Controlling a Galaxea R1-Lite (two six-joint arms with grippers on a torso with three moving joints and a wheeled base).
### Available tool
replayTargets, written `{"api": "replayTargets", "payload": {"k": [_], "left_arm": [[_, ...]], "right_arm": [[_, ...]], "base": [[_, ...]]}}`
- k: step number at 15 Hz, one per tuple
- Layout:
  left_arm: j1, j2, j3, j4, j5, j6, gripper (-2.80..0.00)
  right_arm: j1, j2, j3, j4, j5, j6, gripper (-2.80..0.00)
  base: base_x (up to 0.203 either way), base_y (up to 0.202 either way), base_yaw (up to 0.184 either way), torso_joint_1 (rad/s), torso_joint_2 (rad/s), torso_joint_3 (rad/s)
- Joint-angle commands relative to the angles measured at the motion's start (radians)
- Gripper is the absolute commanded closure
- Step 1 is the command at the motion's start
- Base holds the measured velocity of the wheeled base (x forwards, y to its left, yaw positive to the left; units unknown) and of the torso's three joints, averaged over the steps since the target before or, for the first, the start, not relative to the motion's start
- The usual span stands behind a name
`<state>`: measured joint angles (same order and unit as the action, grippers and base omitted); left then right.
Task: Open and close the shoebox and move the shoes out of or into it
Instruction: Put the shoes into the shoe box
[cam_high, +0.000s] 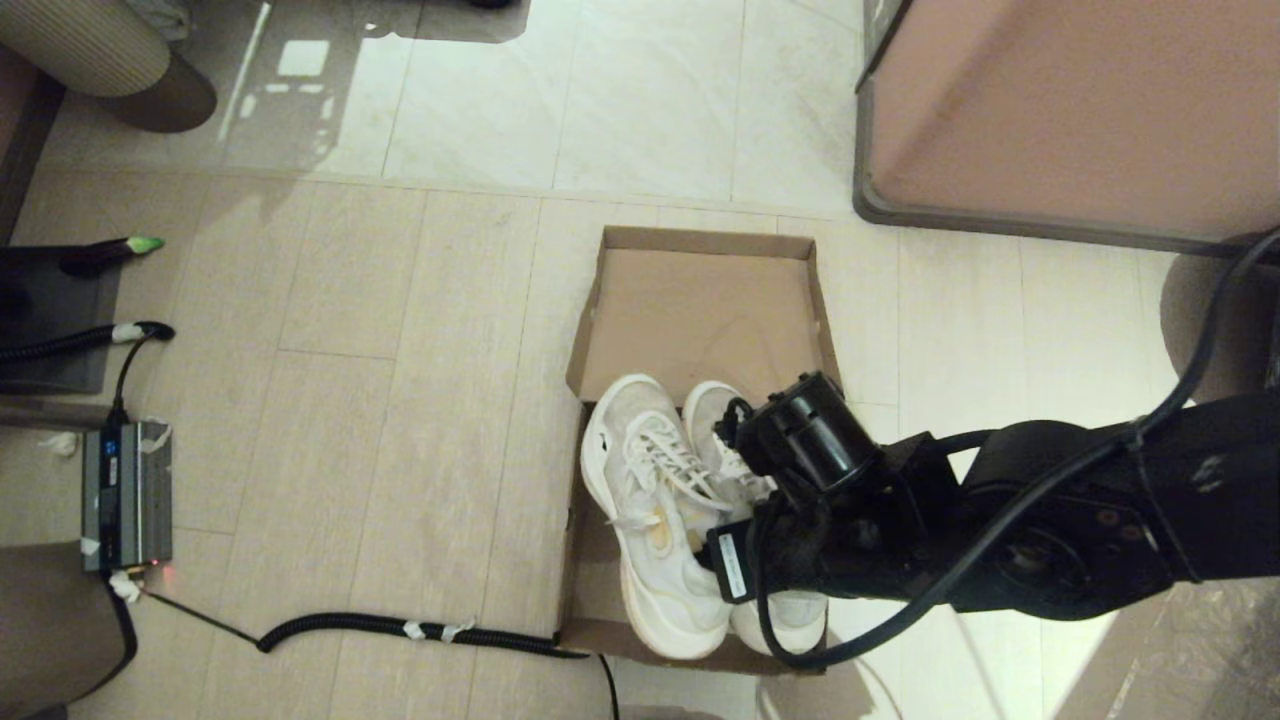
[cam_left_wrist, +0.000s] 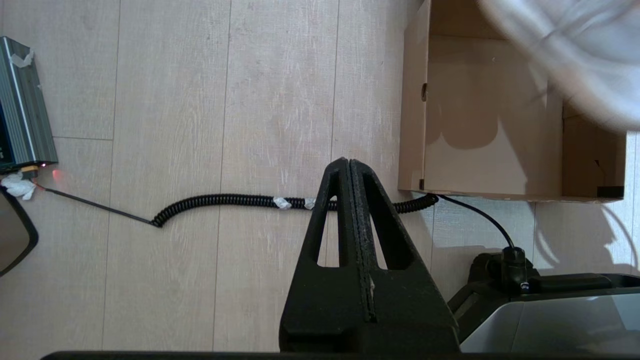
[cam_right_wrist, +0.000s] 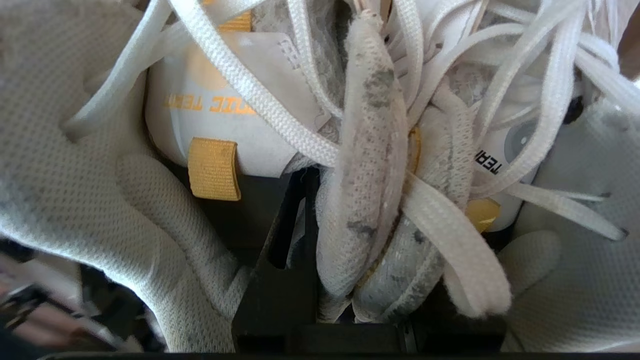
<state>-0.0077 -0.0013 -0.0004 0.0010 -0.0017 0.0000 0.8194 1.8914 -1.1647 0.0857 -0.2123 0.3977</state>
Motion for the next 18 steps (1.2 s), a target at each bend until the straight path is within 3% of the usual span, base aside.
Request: {"api": "replayTargets", "payload": {"k": [1,4,11,18], "left_arm": [[0.000,0.000,0.000,0.001,0.000,0.000,0.00],[0.000,0.000,-0.001,0.001,0.000,0.000,0.00],[0.000,0.000,0.000,0.001,0.000,0.000,0.00],[0.000,0.000,0.000,0.001,0.000,0.000,0.00]], "right_arm": [[0.004,0.105,0.004,-0.046,-0.014,0.003,0.00],[0.004,0.211,0.002,-0.126,-0.043,0.002,0.00],[0.003,0.350,-0.006,-0.309,-0.194,0.019,0.00],[0.003,0.377,-0.013,-0.316,-0.217,0.077,0.00]], "base": [[0.000,0.000,0.000,0.000,0.00,0.000],[0.000,0.000,0.000,0.000,0.00,0.000],[0.000,0.000,0.000,0.000,0.00,0.000],[0.000,0.000,0.000,0.000,0.00,0.000]]}}
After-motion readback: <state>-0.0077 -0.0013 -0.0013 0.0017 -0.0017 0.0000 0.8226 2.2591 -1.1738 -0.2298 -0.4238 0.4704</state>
